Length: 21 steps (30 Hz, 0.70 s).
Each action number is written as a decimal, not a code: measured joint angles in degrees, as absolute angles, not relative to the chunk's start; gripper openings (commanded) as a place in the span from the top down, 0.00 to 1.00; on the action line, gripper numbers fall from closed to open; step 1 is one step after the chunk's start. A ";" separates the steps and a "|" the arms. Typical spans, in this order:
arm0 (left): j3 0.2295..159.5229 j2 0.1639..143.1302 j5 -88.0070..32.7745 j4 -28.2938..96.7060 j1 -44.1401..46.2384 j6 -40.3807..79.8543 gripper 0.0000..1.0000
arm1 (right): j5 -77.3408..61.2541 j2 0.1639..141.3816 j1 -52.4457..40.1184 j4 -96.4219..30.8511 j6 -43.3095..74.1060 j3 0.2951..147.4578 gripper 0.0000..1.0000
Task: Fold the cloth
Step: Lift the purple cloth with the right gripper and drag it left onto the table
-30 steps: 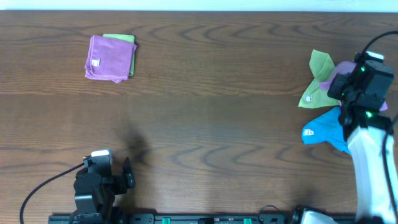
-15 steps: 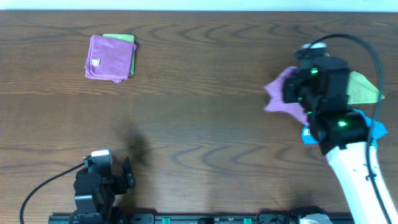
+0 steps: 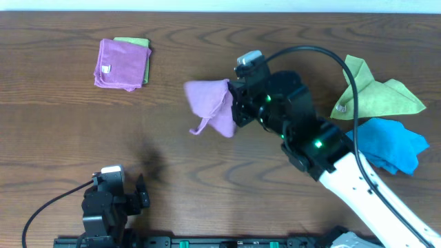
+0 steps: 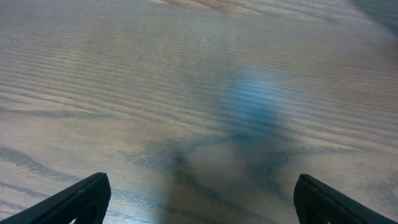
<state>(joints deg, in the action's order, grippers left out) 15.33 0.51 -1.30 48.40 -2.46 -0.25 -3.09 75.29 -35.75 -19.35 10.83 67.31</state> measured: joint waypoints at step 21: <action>15.33 0.51 -1.30 48.40 -2.46 -0.25 0.05 | 10.48 87.11 -8.10 -23.18 13.21 67.57 0.38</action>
<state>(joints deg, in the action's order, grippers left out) 15.33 0.51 -1.30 48.40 -2.46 -0.25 10.48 87.11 -8.10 -23.18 13.21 67.57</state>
